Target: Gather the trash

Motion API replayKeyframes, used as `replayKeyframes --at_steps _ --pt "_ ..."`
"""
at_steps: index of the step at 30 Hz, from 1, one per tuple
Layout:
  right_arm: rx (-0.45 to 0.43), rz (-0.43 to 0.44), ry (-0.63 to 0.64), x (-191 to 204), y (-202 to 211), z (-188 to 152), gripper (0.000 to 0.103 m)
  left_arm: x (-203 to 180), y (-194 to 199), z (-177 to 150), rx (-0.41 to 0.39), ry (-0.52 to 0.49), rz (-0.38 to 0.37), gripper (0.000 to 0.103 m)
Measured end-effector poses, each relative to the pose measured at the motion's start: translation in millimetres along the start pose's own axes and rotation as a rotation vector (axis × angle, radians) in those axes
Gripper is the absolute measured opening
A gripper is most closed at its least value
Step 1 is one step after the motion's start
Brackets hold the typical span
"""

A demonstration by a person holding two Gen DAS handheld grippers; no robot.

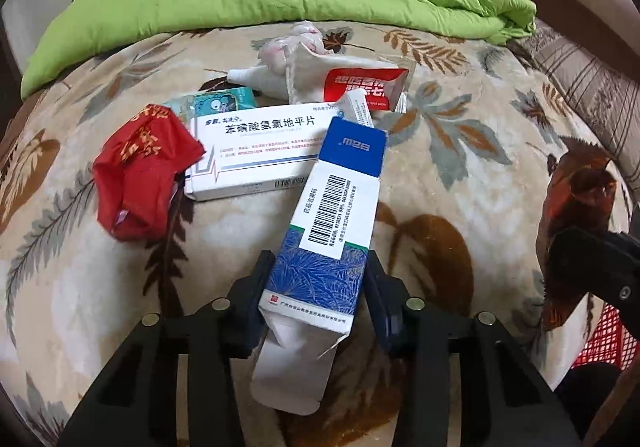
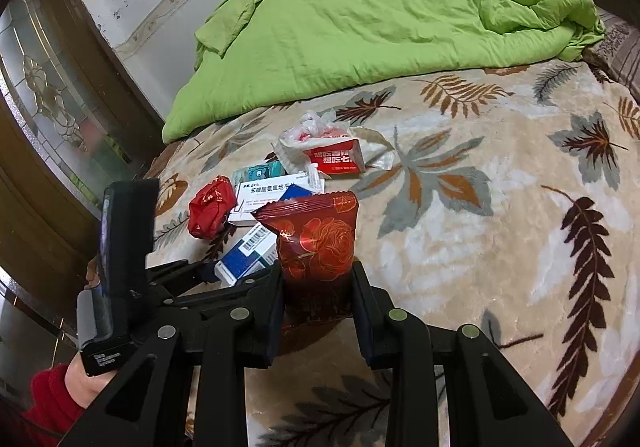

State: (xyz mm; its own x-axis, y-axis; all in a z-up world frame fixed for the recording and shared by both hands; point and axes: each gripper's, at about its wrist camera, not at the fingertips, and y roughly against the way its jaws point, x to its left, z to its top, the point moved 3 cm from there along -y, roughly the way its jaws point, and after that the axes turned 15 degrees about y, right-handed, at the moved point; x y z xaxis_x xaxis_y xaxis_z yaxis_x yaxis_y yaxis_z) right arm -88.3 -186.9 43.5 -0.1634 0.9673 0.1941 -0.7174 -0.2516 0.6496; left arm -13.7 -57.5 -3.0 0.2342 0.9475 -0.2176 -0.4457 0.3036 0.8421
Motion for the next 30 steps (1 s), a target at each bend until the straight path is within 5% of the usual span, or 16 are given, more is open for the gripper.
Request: replayKeyframes --at_steps 6,13,21,30 --pt "-0.02 -0.026 0.02 2.6 11.7 -8.6 0.033 1.8 26.5 -11.8 -0.051 0.049 -0.032 0.033" --pt "-0.043 -0.044 0.027 2.1 27.7 -19.6 0.033 9.9 84.6 -37.0 -0.213 0.122 -0.055 0.033" --pt "-0.087 -0.057 0.129 26.6 36.2 -20.8 0.033 19.5 118.7 -55.3 -0.425 0.189 0.097 0.033" --pt "-0.08 -0.057 0.132 25.7 30.2 -20.4 0.033 18.0 114.4 -55.6 -0.436 0.169 0.14 0.033"
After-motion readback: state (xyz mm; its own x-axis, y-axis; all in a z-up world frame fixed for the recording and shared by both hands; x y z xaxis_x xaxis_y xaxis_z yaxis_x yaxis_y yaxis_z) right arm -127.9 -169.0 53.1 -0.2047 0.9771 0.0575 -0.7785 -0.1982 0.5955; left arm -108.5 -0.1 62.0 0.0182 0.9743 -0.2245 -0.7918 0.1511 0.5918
